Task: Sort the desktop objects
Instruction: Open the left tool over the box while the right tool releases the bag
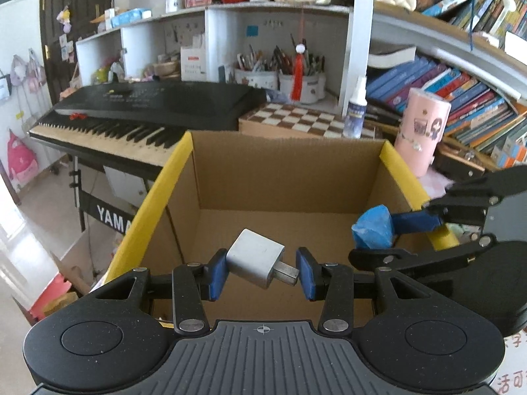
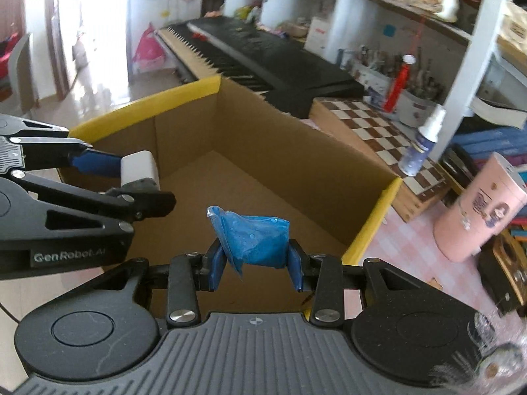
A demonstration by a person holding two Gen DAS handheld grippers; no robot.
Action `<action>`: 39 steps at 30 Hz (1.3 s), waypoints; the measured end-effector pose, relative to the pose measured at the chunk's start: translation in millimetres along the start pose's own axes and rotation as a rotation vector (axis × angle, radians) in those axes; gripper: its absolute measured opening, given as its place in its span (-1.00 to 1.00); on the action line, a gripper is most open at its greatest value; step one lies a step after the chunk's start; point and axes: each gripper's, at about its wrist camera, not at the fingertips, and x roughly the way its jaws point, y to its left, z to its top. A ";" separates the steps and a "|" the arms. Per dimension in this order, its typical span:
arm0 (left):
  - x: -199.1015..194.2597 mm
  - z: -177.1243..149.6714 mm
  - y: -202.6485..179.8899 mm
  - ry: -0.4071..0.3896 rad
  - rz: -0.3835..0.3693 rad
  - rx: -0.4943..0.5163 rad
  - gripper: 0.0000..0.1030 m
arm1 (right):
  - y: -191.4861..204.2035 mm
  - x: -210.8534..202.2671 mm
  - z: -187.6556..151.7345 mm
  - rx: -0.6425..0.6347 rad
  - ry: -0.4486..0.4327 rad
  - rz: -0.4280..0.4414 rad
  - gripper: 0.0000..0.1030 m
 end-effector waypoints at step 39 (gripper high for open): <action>12.5 -7.0 -18.3 0.051 0.038 0.006 0.14 | -4.1 32.5 4.7 -0.393 0.073 0.062 -0.09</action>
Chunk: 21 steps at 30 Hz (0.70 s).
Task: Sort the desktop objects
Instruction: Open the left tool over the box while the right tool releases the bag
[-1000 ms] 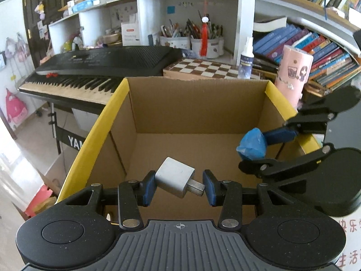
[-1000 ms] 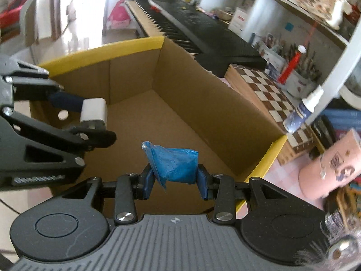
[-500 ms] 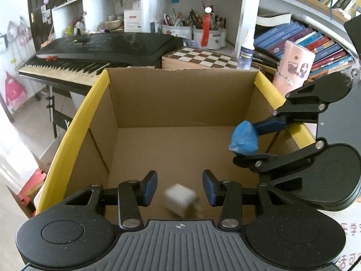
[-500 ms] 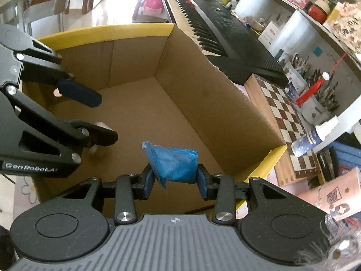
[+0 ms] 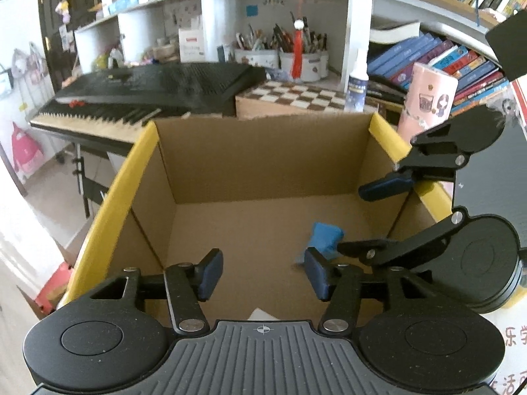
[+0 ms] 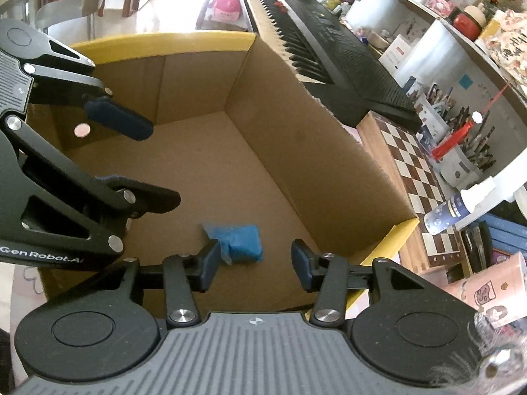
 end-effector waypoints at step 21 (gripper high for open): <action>-69.4 3.6 16.3 -0.202 0.017 -0.060 0.62 | 13.6 -93.5 -10.3 0.269 -0.208 -0.156 0.11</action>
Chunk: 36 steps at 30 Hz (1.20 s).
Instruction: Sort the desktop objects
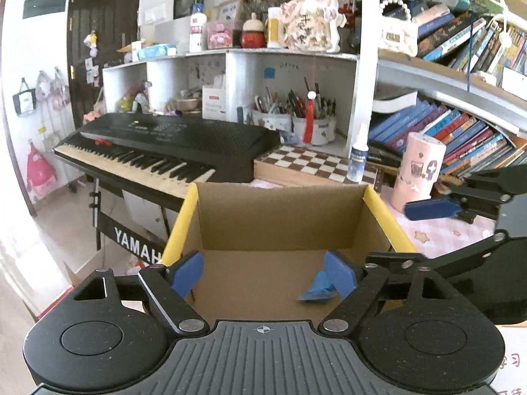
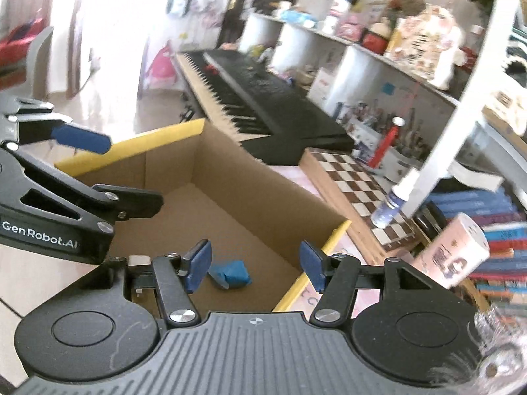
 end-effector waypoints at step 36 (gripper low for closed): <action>-94.2 -66.1 53.1 0.009 -0.021 -0.039 0.64 | 93.2 -105.8 -70.5 0.594 -0.007 -0.301 0.09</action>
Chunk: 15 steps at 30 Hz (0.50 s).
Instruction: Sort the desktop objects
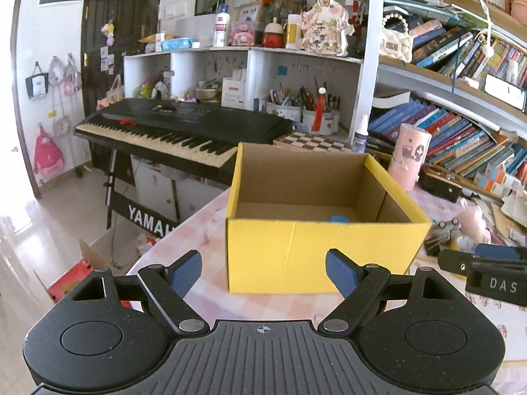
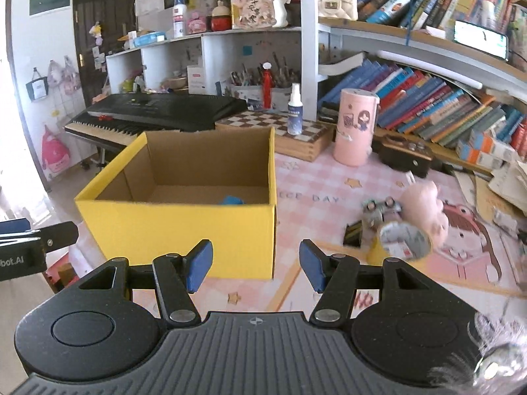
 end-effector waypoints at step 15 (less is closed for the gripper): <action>-25.2 -34.0 5.7 0.044 0.014 0.018 0.65 | 27.2 -32.4 -53.2 -0.024 0.046 -0.028 0.17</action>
